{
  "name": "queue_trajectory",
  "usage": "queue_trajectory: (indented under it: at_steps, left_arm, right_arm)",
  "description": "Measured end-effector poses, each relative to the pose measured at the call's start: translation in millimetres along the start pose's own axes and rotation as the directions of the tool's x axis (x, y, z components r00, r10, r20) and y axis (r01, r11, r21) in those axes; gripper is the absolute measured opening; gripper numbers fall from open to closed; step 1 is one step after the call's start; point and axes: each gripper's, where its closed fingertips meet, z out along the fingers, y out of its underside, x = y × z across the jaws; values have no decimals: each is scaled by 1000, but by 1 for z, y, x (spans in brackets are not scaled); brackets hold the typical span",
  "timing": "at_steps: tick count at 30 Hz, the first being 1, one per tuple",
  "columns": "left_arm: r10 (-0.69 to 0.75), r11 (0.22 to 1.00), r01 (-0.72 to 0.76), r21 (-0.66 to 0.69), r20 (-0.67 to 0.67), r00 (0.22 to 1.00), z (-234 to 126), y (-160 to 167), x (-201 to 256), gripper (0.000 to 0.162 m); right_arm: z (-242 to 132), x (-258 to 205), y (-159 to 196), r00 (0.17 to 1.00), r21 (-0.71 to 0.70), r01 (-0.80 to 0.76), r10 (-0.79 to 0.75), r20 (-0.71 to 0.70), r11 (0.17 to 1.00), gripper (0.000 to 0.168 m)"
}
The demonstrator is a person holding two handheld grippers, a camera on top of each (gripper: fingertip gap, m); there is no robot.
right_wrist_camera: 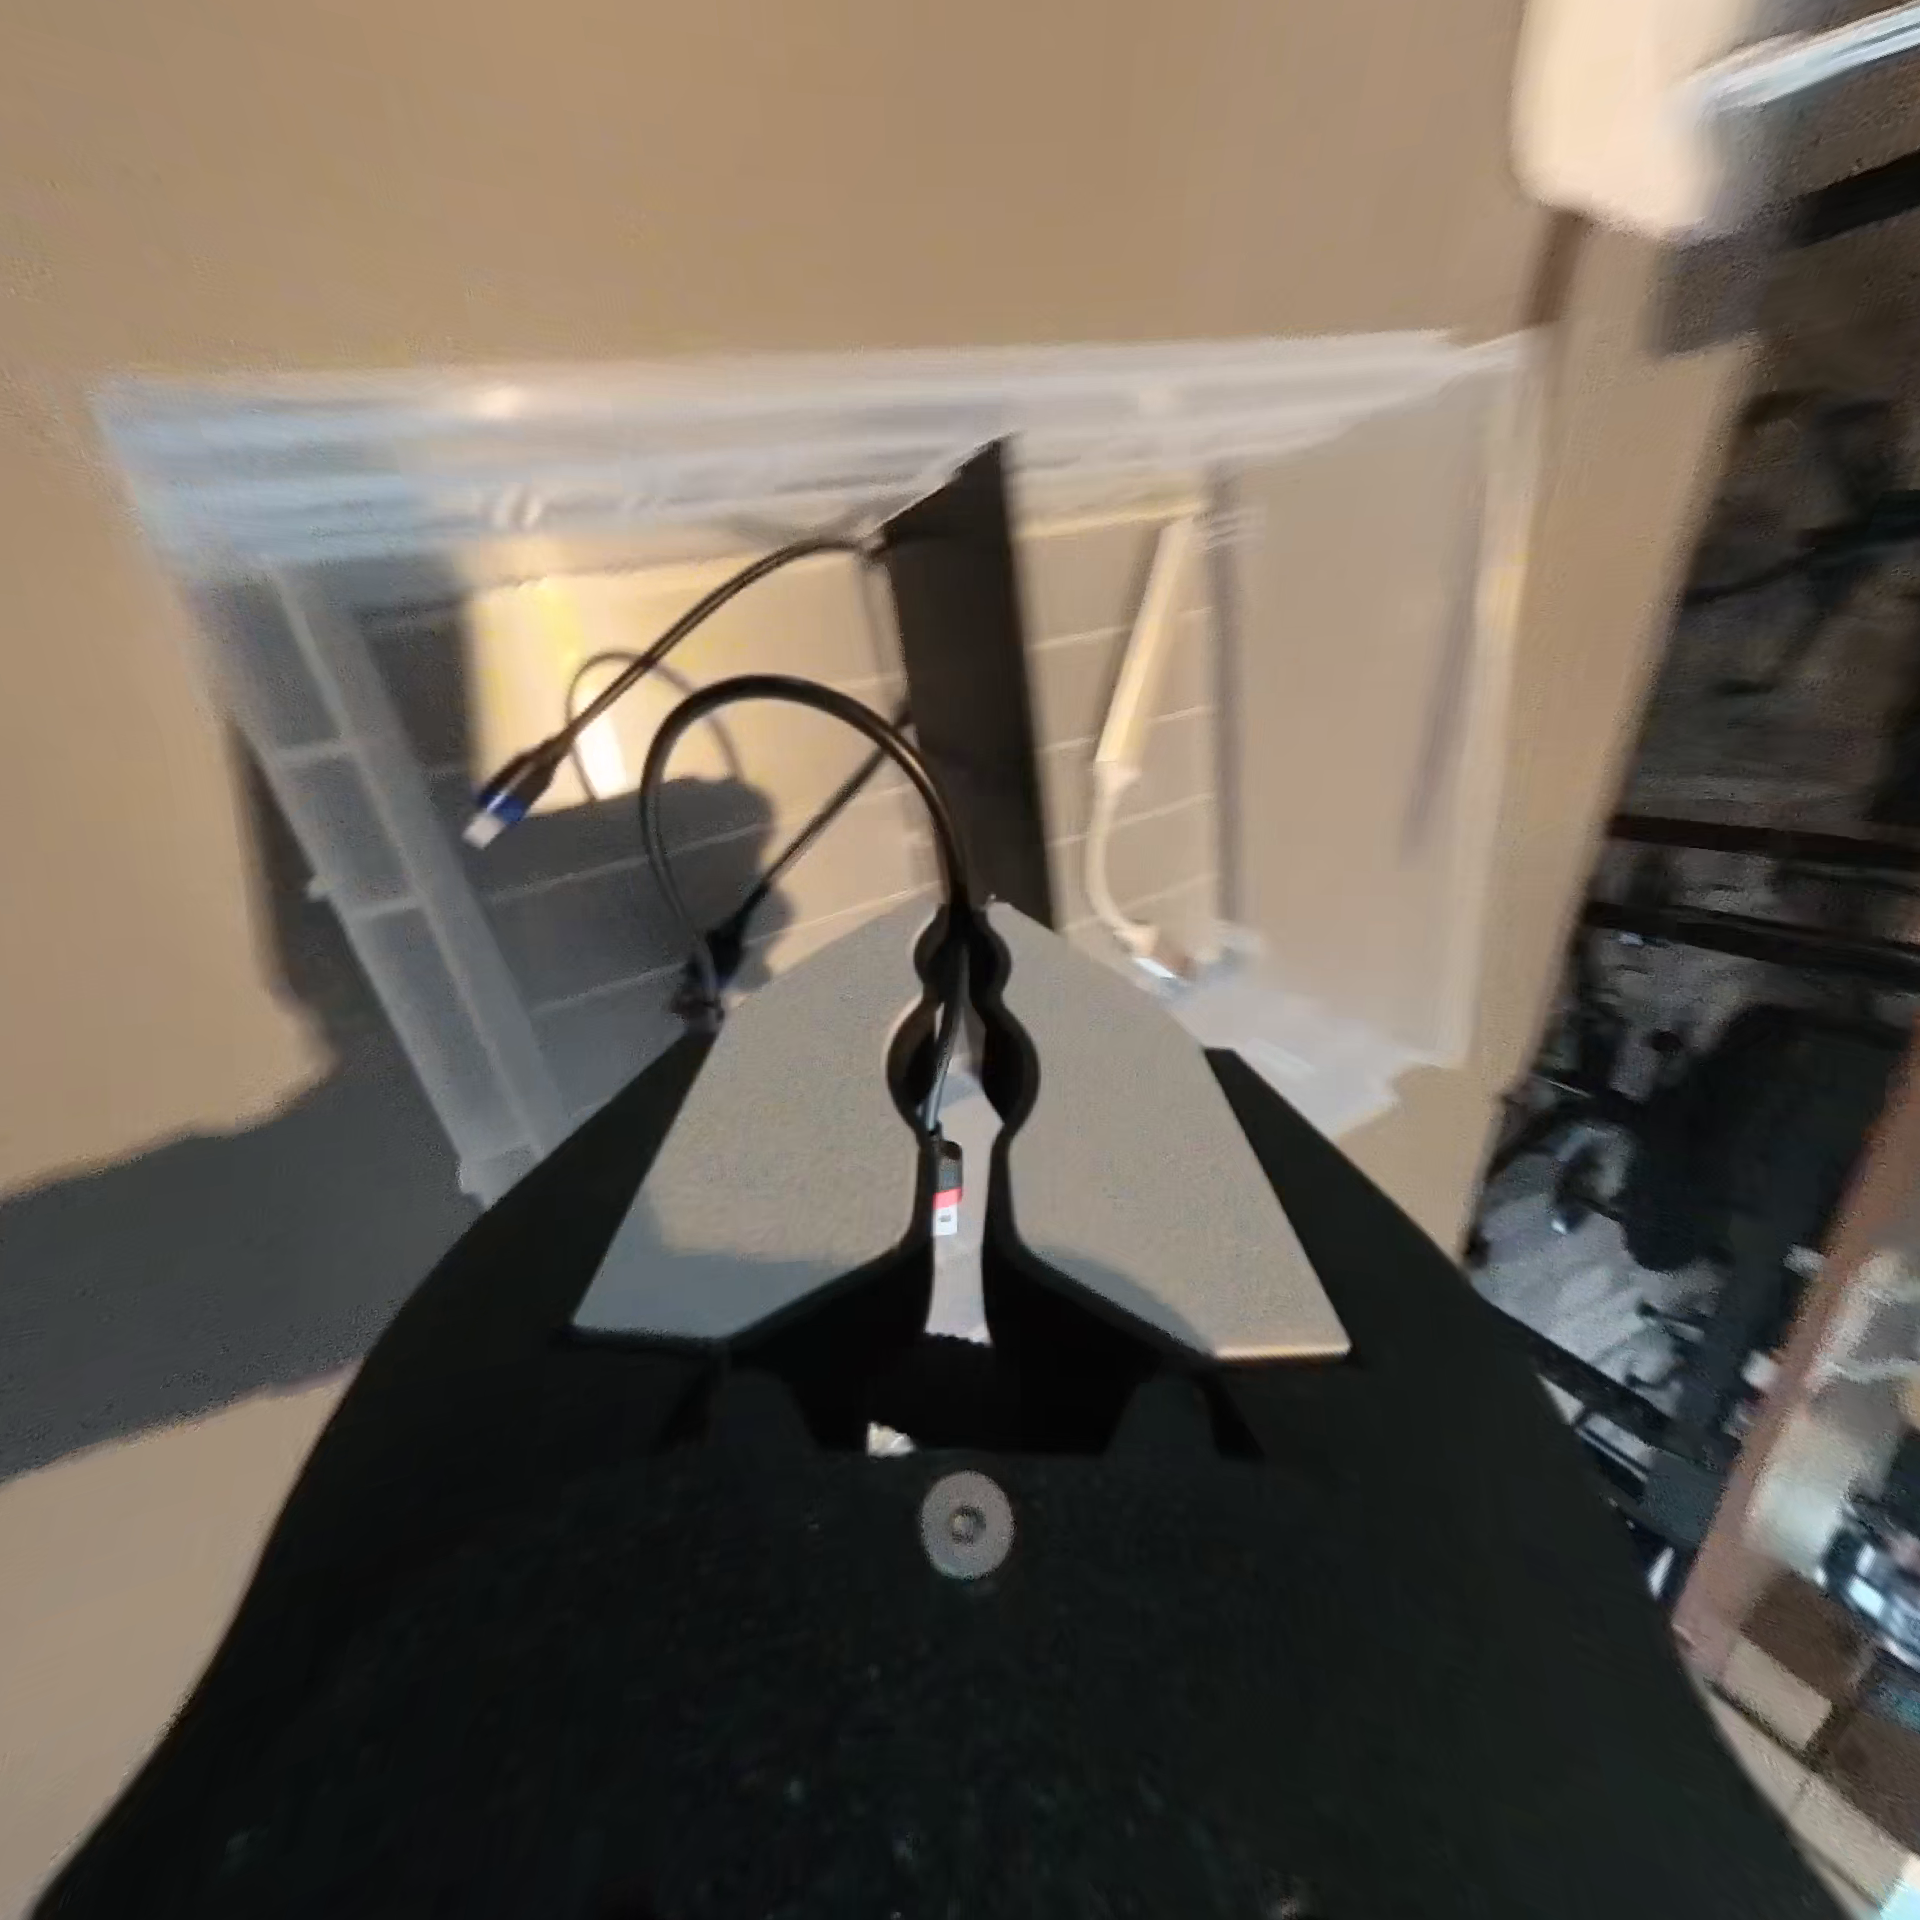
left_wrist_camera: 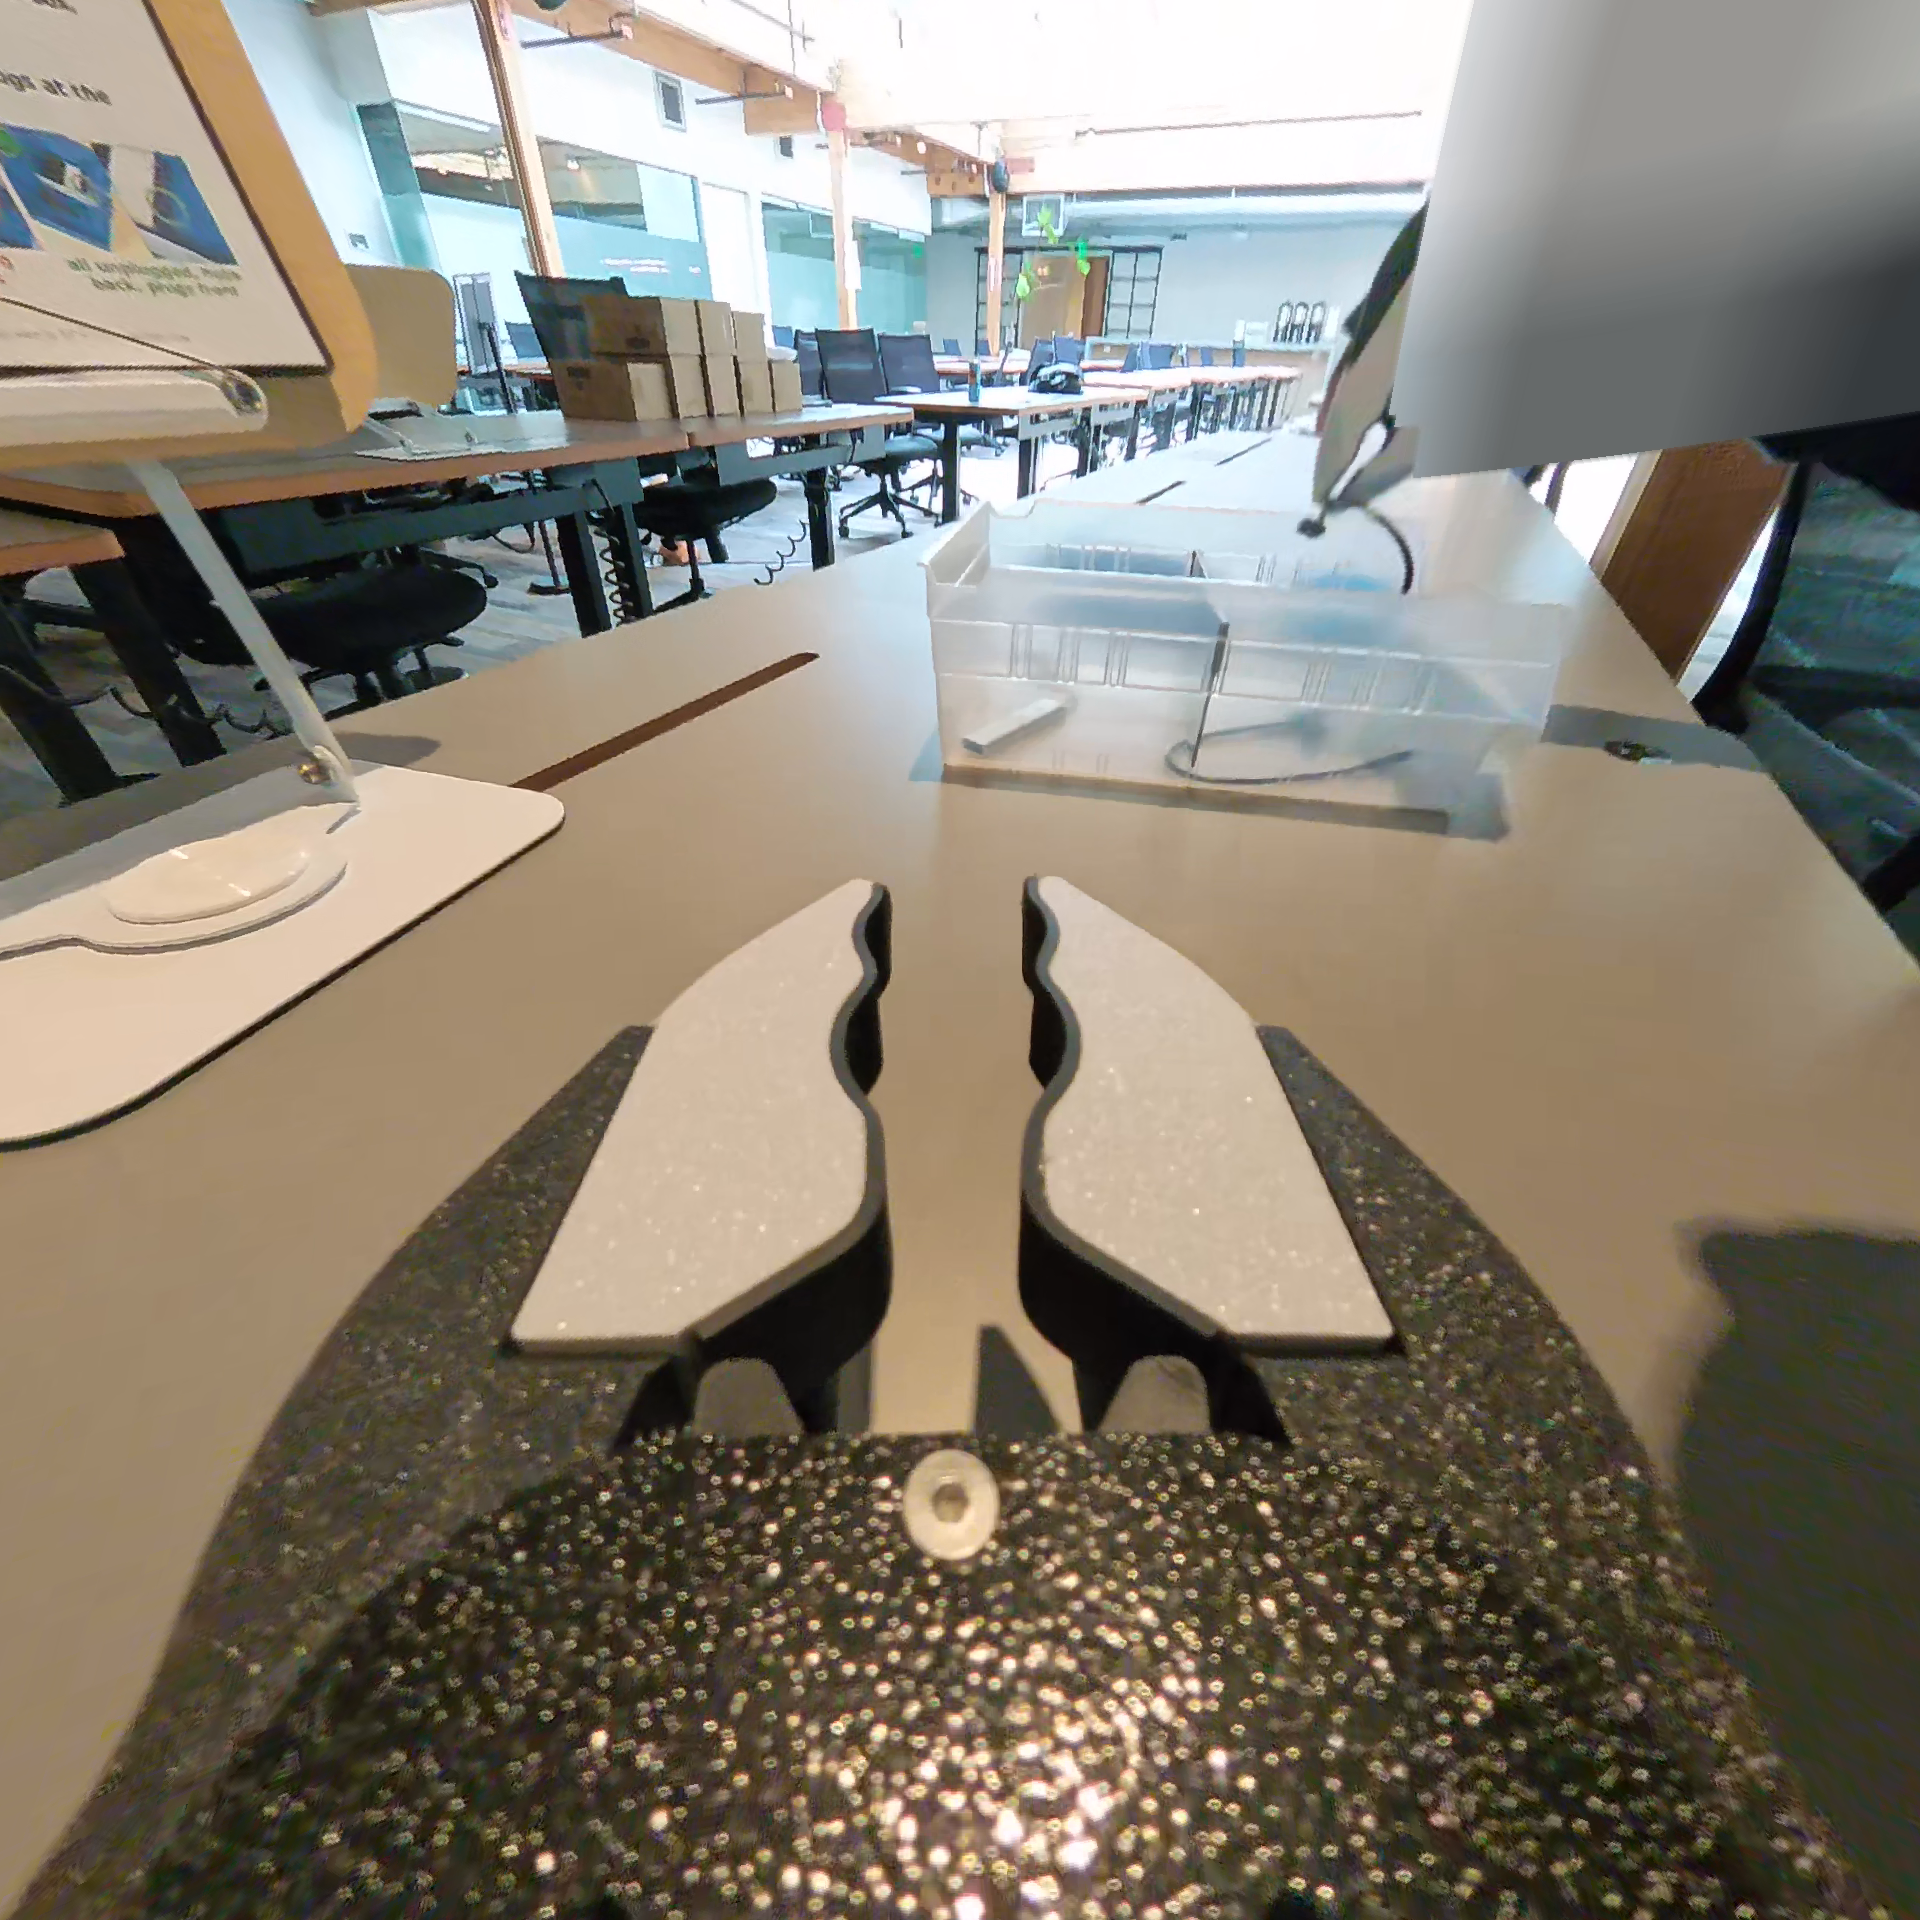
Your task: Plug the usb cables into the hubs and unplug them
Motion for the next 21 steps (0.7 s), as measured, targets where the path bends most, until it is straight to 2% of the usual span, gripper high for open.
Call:
queue_trajectory:
  at_steps: [3,6,10,13,16,21]
  left_arm:
    - [-33,999,33,38,-14,999,-1,-6,1,23]
    - [-71,995,76,72,-56,996,-2,-12,6,24]
    - [-106,988,118,99,-113,988,1,-18,16,30]
    - [-96,987,112,117,-136,986,2,-23,24,38]
    - [-72,987,94,131,-161,984,2,-30,35,48]
    - [-73,986,92,140,-134,988,1,-35,34,58]
  right_arm:
    - [-50,34,-30,978,134,-49,75,-194,990,2]
    - [-87,65,-69,909,219,-59,143,-392,974,3]
    - [-100,91,-137,793,351,-79,272,-545,933,2]
    - [-81,95,-191,739,413,-92,340,-581,906,2]
    - [-43,90,-236,724,440,-109,374,-579,891,2]
    - [32,71,-292,789,500,-147,406,-462,854,3]
